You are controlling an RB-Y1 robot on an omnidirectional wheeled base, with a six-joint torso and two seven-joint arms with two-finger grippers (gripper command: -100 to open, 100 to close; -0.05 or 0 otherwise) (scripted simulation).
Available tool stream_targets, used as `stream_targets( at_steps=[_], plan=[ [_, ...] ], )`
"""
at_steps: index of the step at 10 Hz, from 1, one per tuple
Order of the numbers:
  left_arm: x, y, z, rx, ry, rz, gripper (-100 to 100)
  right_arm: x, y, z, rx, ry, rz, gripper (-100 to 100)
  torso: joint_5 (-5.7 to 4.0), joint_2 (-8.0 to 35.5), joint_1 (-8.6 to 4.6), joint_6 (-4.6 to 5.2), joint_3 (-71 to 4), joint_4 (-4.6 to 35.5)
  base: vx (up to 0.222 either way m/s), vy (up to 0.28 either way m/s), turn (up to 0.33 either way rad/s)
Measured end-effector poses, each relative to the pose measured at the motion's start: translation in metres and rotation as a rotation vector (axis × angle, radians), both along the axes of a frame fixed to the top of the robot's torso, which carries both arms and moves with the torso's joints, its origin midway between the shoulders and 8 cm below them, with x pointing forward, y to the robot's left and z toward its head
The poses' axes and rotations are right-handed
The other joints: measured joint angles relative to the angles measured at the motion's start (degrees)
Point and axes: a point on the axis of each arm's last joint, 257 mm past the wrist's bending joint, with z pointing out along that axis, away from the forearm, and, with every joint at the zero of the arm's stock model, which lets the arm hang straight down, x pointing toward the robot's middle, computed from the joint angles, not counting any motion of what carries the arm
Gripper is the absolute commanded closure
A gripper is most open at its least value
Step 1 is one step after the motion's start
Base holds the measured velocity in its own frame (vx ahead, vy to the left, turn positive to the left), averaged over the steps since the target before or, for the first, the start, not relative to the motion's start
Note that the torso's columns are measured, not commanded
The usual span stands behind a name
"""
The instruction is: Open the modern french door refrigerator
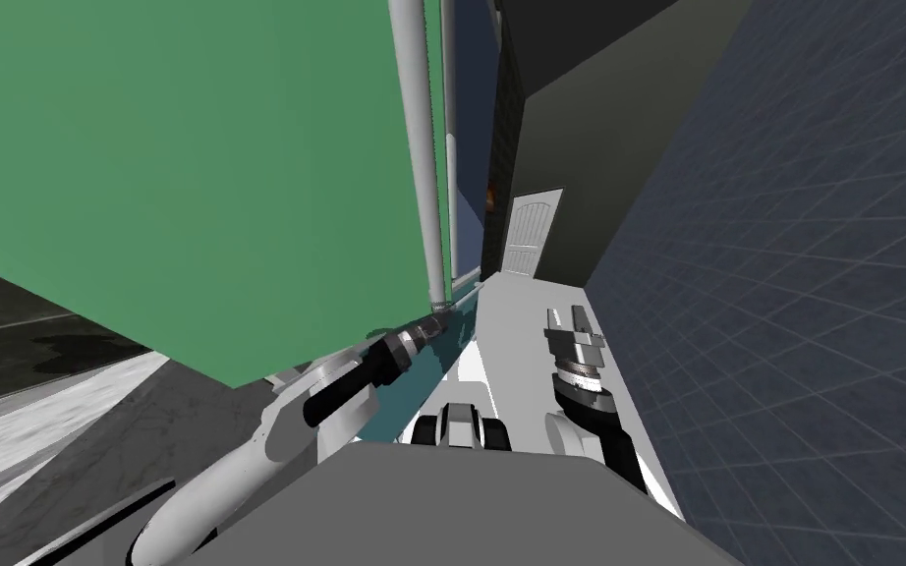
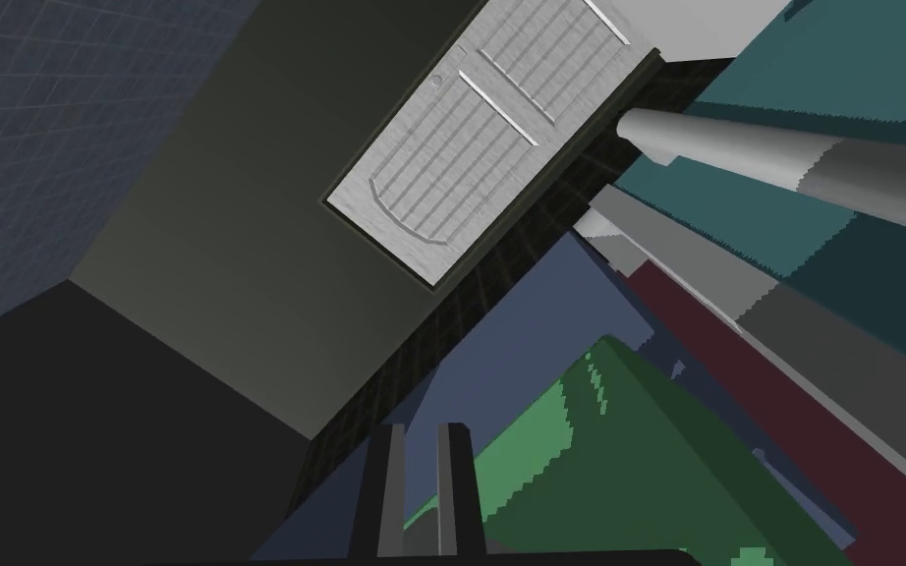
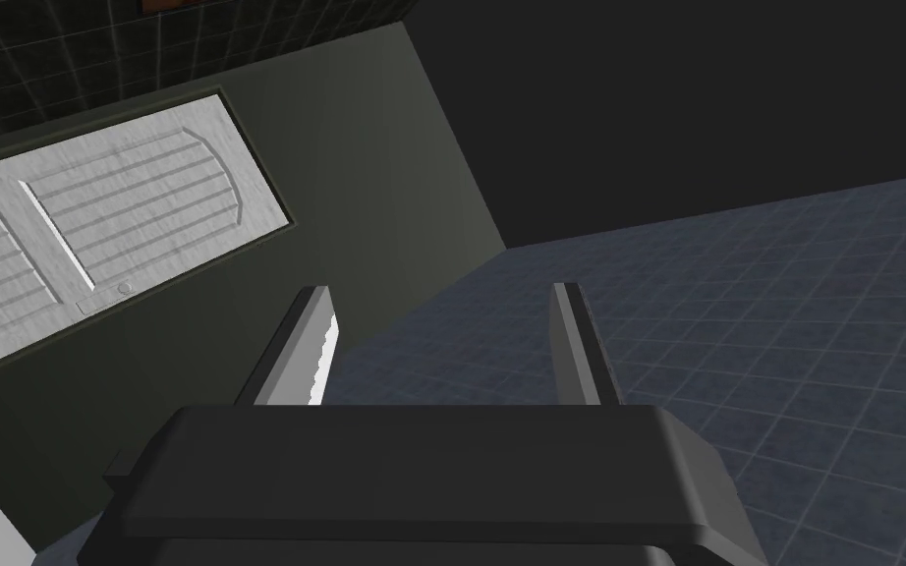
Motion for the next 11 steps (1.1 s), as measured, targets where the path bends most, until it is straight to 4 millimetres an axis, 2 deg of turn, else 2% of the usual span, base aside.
stream_targets(
  at_steps=[3, 6, 10, 11],
  plan=[
    [0.011, -0.012, 0.001, -0.006, -0.007, -0.023, 100, 0.0, 0.0, 0.0, 0.0, 0.0, 0.0, 0, 0.05, 0.05, 0.1, 0.33, 0.13, -0.29, -0.229, 0.183, -0.288],
    [0.021, -0.023, 0.006, -0.01, -0.02, -0.046, 100, 0.0, 0.0, 0.0, 0.0, 0.0, 0.0, 0, -0.12, -0.58, -0.46, 0.37, -0.25, -0.52, -0.165, 0.101, -0.204],
    [0.034, -0.048, 0.015, -0.012, -0.038, -0.089, 100, 0.0, 0.0, 0.0, 0.0, 0.0, 0.0, 0, -0.03, -0.01, -0.16, 0.33, 0.11, -0.34, -0.267, 0.135, -0.294],
    [0.039, -0.055, 0.016, -0.013, -0.041, -0.1, 100, 0.0, 0.0, 0.0, 0.0, 0.0, 0.0, 0, -0.03, -0.05, -0.17, 0.34, 0.09, -0.36, -0.146, 0.061, -0.059]
  ],
)
